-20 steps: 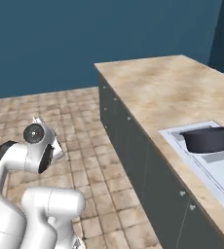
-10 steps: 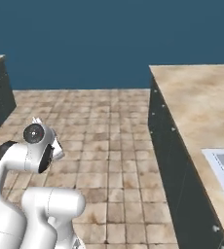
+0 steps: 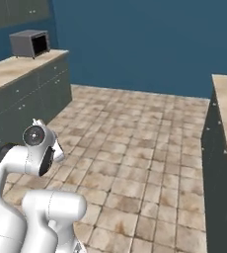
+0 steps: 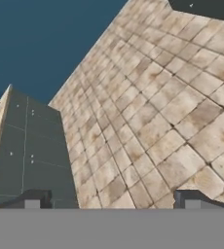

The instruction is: Move the pot and pan from the stove into the sink.

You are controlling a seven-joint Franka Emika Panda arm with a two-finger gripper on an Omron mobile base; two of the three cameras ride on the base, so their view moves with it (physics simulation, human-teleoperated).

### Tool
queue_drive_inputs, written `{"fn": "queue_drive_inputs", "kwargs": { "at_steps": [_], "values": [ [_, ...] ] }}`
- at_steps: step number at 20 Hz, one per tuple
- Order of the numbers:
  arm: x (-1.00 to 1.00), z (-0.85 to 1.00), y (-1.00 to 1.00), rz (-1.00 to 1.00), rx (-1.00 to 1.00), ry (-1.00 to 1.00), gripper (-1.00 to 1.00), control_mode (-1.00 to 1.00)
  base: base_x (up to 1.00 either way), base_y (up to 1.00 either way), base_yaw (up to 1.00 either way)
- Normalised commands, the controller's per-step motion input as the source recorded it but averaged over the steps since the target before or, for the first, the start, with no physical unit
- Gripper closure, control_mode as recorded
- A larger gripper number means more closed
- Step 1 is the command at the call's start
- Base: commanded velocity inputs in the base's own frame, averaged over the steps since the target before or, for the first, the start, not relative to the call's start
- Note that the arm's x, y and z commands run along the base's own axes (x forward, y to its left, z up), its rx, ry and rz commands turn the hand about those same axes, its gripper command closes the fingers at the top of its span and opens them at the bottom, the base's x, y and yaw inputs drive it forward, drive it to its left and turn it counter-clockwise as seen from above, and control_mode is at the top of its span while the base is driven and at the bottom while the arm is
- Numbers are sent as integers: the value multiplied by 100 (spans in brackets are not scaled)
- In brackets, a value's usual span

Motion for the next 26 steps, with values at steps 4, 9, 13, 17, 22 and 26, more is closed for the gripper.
{"fn": "queue_drive_inputs", "kwargs": {
  "at_steps": [4,9,13,17,22,26],
  "values": [
    [0,0,0,0,0,0,-100,100,-3,0,50],
    [0,0,0,0,0,0,-100,100,-1,0,50],
    [0,0,0,0,0,0,-100,100,-2,0,50],
    [0,0,0,0,0,0,-100,100,-1,0,50],
    [0,0,0,0,0,0,-100,100,-4,0,50],
    [0,0,0,0,0,0,-100,100,-5,0,50]
  ]
}}
